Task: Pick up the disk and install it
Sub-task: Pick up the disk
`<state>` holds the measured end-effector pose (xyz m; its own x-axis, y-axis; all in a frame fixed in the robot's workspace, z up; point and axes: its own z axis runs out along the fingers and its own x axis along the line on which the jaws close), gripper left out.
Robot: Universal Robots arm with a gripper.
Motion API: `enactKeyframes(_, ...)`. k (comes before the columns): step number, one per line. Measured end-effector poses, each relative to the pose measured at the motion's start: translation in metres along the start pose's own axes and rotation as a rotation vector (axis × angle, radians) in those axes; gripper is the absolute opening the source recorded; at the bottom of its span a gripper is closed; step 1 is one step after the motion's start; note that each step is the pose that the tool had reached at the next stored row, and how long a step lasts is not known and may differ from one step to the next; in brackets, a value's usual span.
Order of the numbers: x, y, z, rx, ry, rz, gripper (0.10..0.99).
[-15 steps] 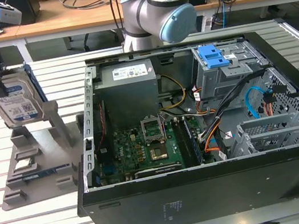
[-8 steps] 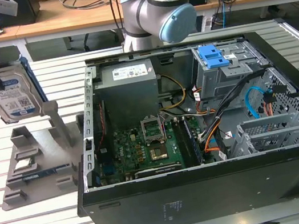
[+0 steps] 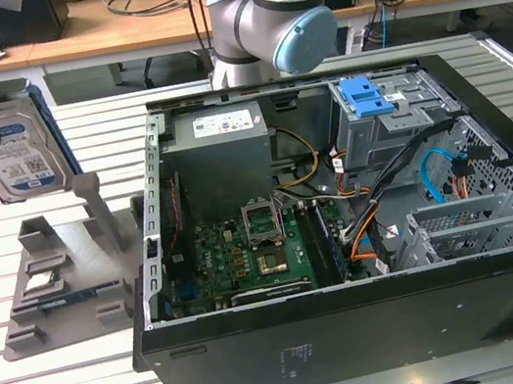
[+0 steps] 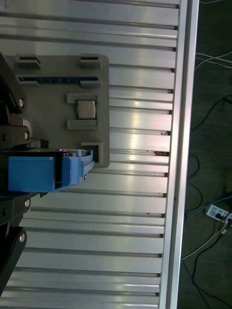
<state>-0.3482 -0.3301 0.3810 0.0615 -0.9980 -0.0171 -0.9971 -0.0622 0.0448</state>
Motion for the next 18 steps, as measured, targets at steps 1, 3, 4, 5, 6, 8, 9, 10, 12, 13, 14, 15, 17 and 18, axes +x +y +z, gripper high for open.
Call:
enactKeyframes(1,-0.0001,0.0001,-0.0017,0.000,0.0000,0.000,0.365)
enactKeyframes(3,-0.0002,0.0002,-0.0052,0.000,0.0001,0.000,0.365)
enactKeyframes(4,-0.0004,0.0003,-0.0072,0.000,0.0000,0.000,0.365)
enactKeyframes(5,-0.0005,0.0004,-0.0093,0.000,0.0000,0.000,0.365)
enactKeyframes(6,-0.0006,0.0005,-0.0109,0.000,0.0000,0.000,0.365)
enactKeyframes(8,-0.0010,0.0007,-0.0160,0.000,0.0000,0.000,0.365)
enactKeyframes(9,-0.0011,0.0007,-0.0175,0.000,0.0000,0.000,0.365)
enactKeyframes(10,-0.0012,0.0008,-0.0192,0.000,0.0001,0.000,0.365)
enactKeyframes(12,-0.0026,0.0014,-0.0344,0.000,0.0000,0.000,0.365)
enactKeyframes(13,-0.0030,0.0016,-0.0393,0.000,0.0000,0.000,0.365)
enactKeyframes(14,-0.0036,0.0019,-0.0474,0.000,0.0000,0.000,0.365)
enactKeyframes(15,-0.0040,0.0021,-0.0528,0.000,0.0001,0.000,0.365)
enactKeyframes(17,-0.0043,0.0023,-0.0579,0.000,0.0000,0.000,0.365)
enactKeyframes(18,-0.0045,0.0024,-0.0607,0.000,0.0000,0.000,0.365)
